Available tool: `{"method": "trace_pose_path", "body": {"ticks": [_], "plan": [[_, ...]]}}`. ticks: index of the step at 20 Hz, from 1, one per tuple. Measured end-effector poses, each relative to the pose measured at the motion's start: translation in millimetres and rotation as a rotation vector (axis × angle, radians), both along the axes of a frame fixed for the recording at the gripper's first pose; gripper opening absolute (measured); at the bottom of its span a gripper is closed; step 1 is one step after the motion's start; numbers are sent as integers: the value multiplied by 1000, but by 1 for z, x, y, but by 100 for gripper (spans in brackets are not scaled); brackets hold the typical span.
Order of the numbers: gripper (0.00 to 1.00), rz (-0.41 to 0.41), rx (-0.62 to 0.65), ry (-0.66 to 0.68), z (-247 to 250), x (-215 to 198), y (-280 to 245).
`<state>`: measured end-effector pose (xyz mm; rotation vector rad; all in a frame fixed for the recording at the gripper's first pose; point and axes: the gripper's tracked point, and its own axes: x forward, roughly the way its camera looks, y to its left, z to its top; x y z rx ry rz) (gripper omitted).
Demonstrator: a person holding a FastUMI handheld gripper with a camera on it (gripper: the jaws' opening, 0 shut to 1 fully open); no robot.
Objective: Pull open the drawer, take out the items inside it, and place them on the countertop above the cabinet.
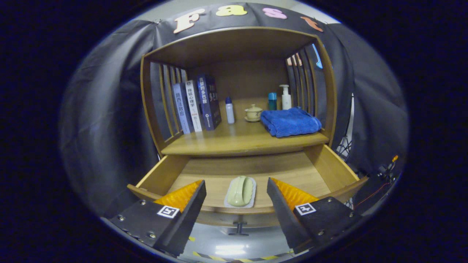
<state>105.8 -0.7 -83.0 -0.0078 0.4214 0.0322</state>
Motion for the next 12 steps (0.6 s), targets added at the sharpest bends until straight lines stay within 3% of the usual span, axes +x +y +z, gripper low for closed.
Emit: {"method": "trace_pose_path", "body": {"ticks": [12], "plan": [[100, 7, -97, 292, -75, 54, -6]]}}
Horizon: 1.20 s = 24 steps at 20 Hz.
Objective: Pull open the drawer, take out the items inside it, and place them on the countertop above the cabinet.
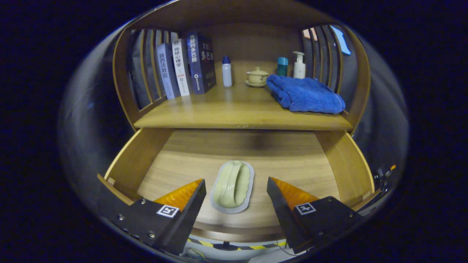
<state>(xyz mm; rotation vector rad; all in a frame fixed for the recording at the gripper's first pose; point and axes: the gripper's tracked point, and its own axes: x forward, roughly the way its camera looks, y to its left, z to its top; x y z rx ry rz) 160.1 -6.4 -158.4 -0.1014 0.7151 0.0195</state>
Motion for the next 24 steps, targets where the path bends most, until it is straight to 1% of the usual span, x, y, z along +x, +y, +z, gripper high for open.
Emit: {"method": "trace_pose_path", "body": {"ticks": [2, 5, 7, 8, 9, 10, 11, 12, 13, 15, 16, 19, 21, 24], "plan": [[100, -6, -12, 40, -13, 8, 0], [90, -17, 8, 104, -33, 17, 3], [54, -54, -8, 140, -46, 21, -3], [37, -58, -16, 123, -44, 24, -6], [19, -58, -55, 103, -43, 27, -9], [12, -34, -86, 99, -41, 23, -9], [12, 0, -87, 76, -39, 24, -4], [12, 8, -85, 54, -35, 25, -1], [12, -3, -88, 16, -30, 29, -7], [12, -7, -20, -48, -13, 28, -3], [12, 3, -8, -80, -5, 28, -1], [12, 65, 7, -208, 29, 26, 7], [12, 95, 46, -280, 51, 20, 16], [12, 91, 97, -370, 85, 17, 18]]}}
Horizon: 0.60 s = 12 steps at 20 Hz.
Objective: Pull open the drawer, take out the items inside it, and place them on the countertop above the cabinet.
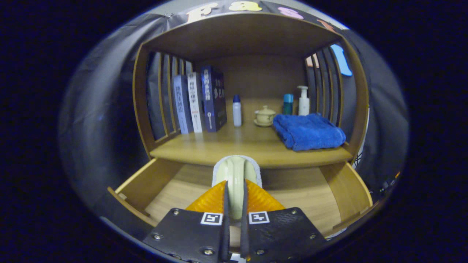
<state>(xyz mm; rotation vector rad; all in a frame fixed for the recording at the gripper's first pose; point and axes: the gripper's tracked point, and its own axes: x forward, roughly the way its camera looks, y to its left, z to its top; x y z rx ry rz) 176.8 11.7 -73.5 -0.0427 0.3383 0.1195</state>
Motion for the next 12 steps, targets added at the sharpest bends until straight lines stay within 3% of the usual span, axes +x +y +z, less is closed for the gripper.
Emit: {"method": "trace_pose_path", "body": {"ticks": [5, 12], "plan": [[12, -23, 40, -106, 49, 9, -5], [12, -20, 18, -145, 78, 40, 3]]}}
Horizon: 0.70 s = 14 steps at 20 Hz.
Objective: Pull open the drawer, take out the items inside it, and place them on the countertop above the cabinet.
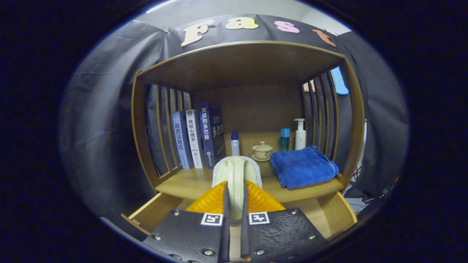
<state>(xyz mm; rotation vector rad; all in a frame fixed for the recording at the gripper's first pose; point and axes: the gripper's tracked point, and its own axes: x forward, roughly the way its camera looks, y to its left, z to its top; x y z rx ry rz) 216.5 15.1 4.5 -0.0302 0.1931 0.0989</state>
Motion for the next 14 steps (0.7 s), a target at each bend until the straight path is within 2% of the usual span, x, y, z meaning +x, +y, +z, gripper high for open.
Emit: {"method": "trace_pose_path", "body": {"ticks": [4, 8, 14], "plan": [[12, -54, 40, 79, -20, 40, -2], [12, -137, 19, 191, -56, 77, -22], [14, -163, -1, 177, -68, 103, -26]]}}
